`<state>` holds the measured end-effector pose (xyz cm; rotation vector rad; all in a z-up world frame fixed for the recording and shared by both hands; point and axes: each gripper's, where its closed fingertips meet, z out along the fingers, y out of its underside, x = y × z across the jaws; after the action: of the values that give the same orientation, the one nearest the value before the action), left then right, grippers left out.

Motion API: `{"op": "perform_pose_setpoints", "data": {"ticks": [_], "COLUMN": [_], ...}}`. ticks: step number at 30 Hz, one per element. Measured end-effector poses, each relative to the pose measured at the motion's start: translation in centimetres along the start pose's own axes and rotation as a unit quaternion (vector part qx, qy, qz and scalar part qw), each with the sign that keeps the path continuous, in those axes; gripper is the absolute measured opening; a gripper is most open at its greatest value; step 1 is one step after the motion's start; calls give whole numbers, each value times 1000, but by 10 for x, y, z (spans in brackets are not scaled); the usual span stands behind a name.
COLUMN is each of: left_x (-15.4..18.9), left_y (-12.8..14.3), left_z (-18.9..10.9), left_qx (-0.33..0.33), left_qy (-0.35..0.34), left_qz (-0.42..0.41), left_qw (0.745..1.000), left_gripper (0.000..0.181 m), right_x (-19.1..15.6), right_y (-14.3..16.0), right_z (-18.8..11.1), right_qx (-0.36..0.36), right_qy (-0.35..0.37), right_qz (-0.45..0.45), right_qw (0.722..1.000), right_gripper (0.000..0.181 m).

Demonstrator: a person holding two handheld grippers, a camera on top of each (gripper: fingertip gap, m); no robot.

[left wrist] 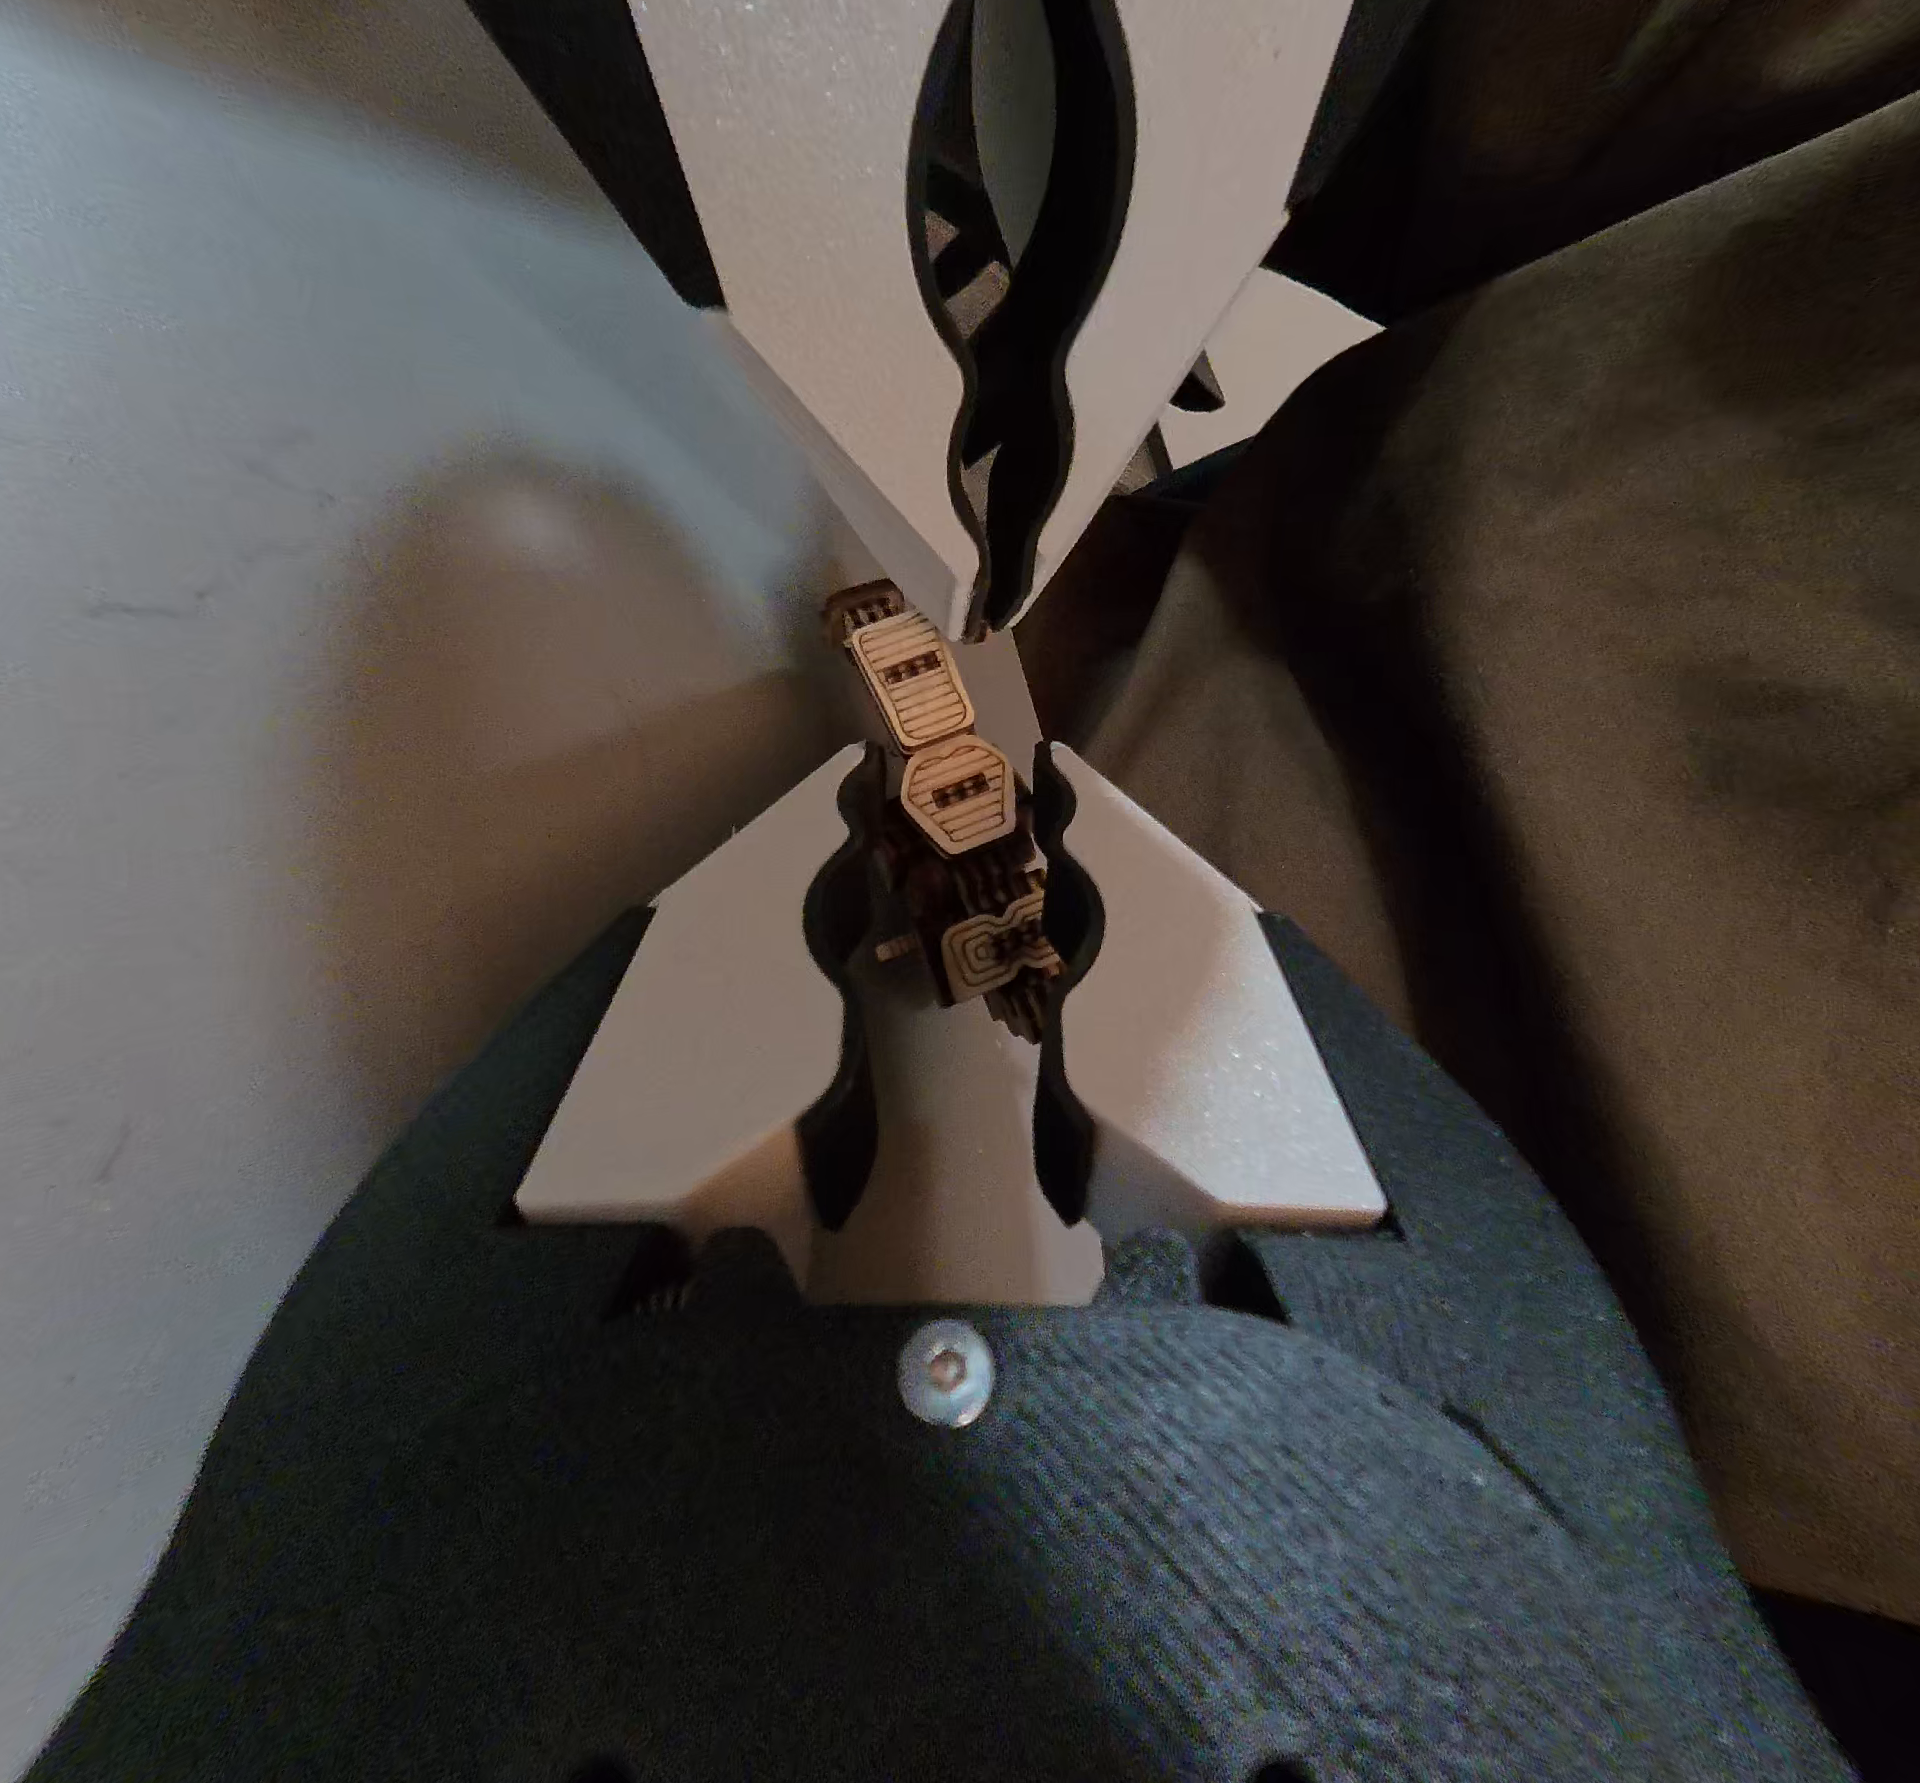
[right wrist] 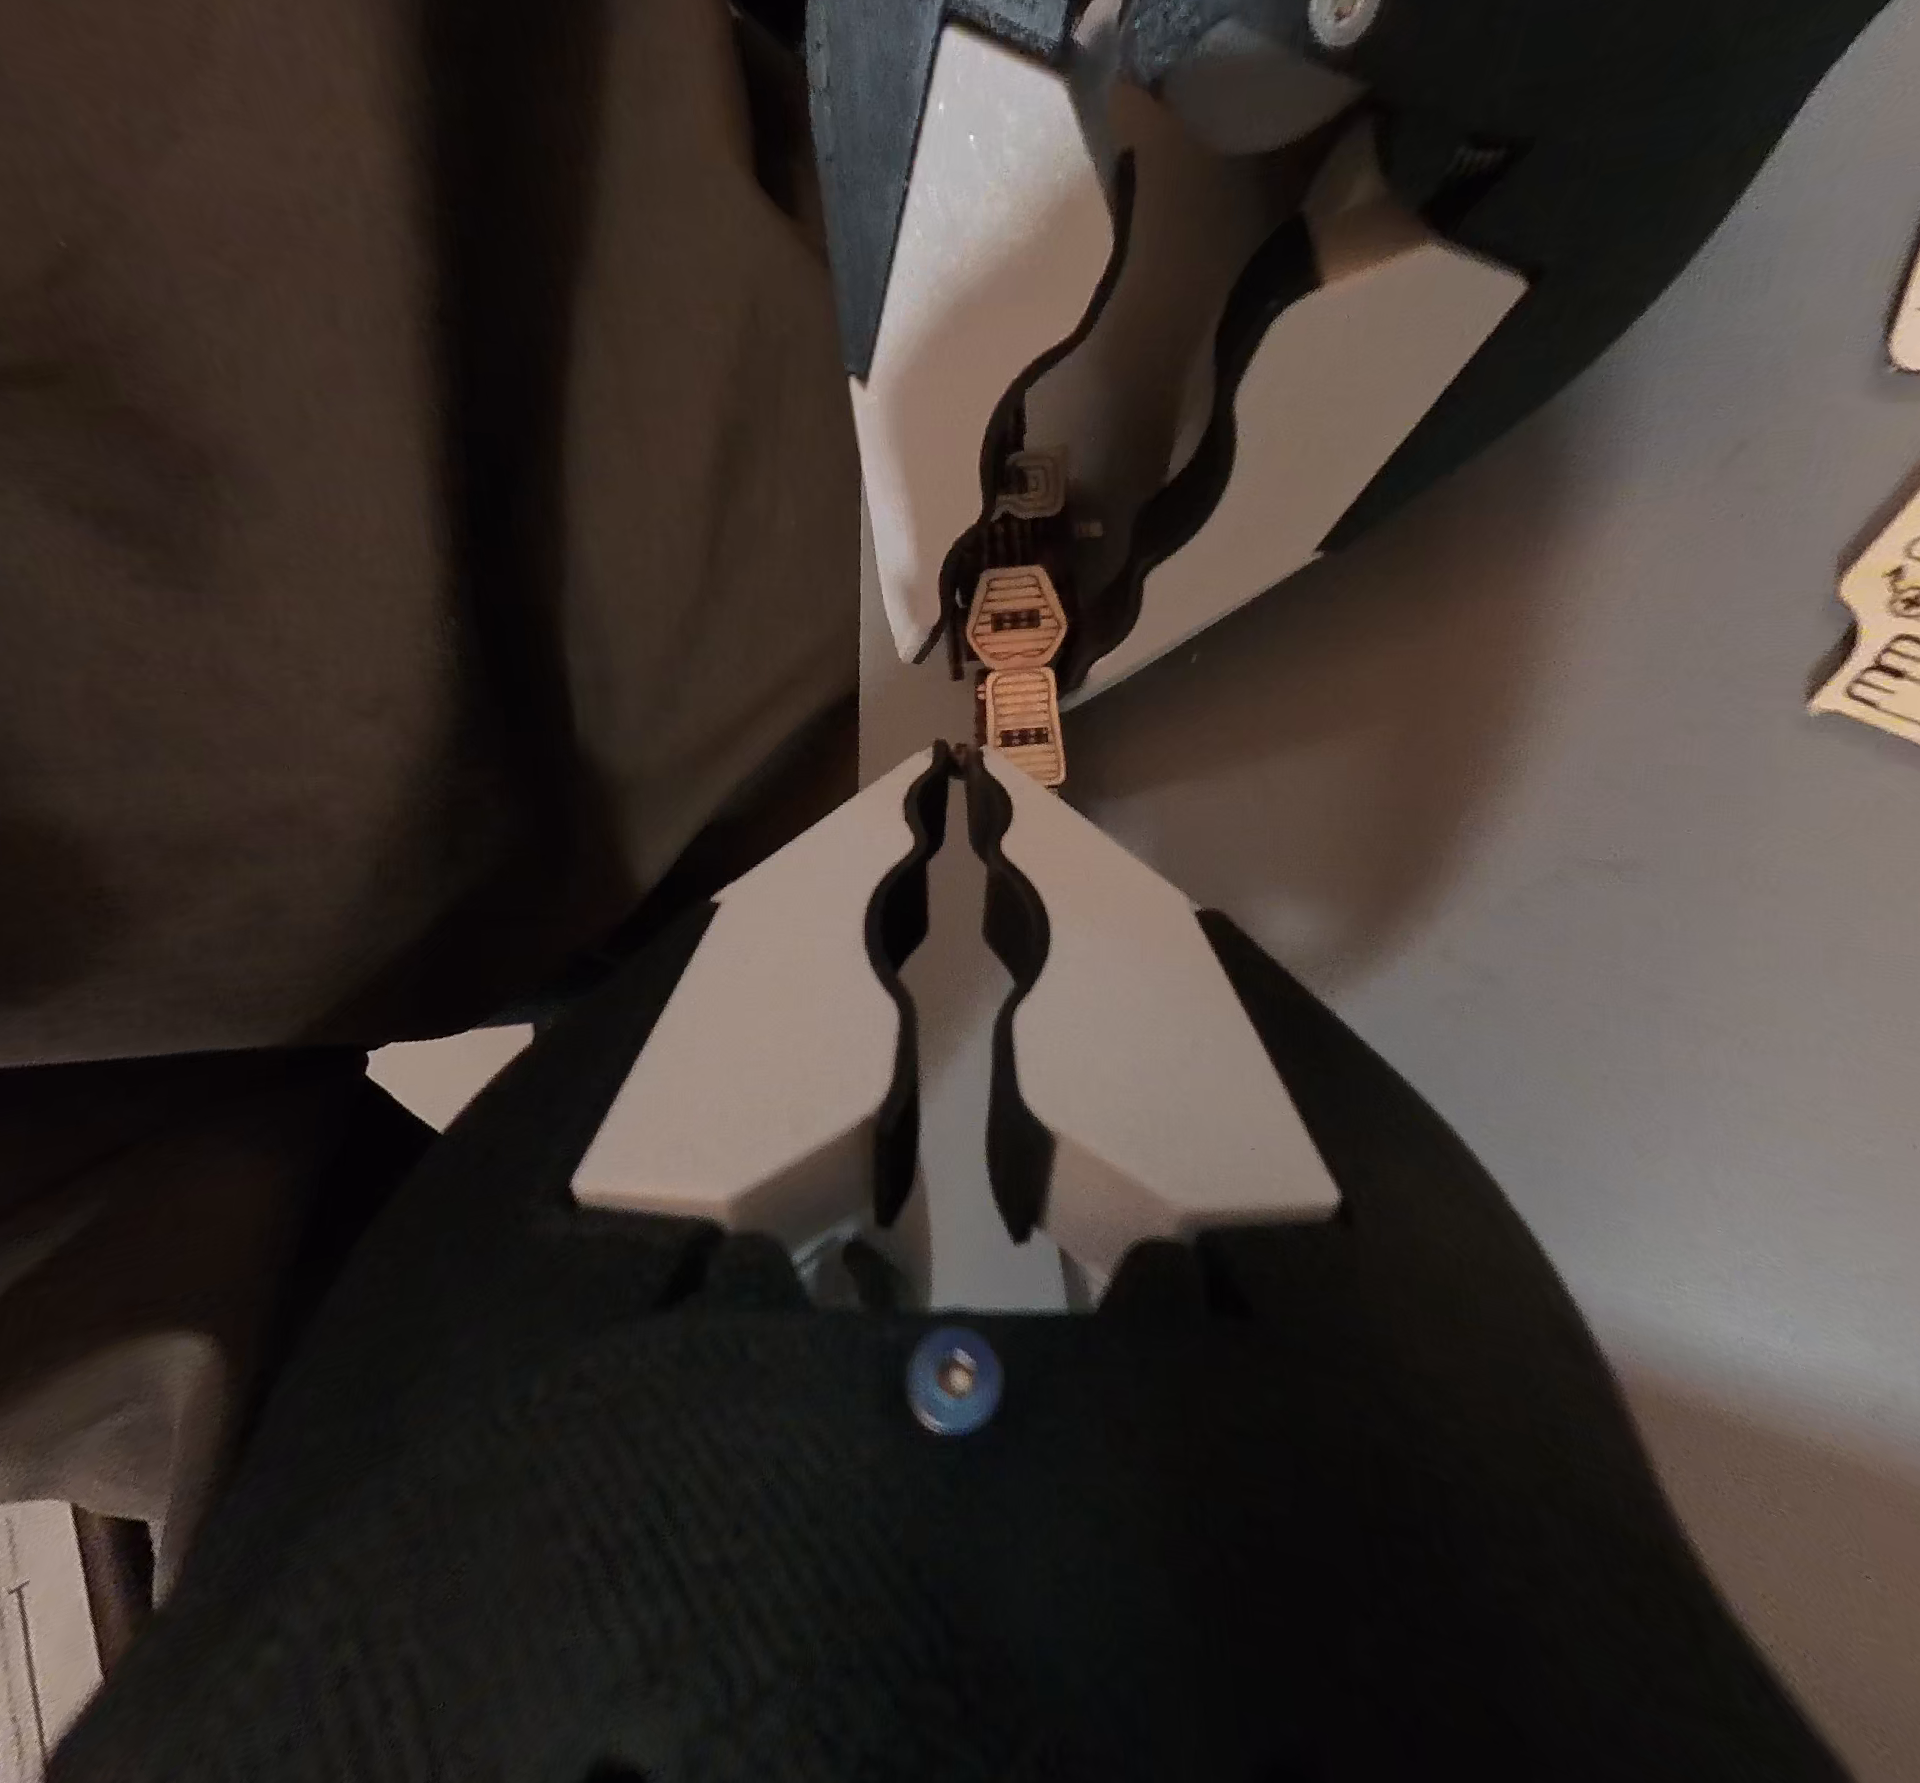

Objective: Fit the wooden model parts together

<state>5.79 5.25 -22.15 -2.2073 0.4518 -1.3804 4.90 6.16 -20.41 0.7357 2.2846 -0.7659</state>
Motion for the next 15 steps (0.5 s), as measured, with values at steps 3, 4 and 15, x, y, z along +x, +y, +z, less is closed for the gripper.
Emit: {"op": "perform_pose_setpoints", "data": {"ticks": [3,4,15], "left_x": [0,0,0], "left_y": [0,0,-1], "left_z": [0,0,-1], "left_qx": [1,1,4], "left_qy": [2,3,6], "left_qz": [-2,-2,-9], "left_qw": [1000,1000,1000], "left_gripper": [25,25,25], "right_x": [0,0,-5], "right_y": [0,-1,-1], "right_z": [-1,-1,-14], "right_qx": [13,20,95], "right_qy": [-7,-10,-43], "right_qz": [-3,-4,-6], "right_qw": [1000,1000,995], "right_gripper": [1,1,1]}}
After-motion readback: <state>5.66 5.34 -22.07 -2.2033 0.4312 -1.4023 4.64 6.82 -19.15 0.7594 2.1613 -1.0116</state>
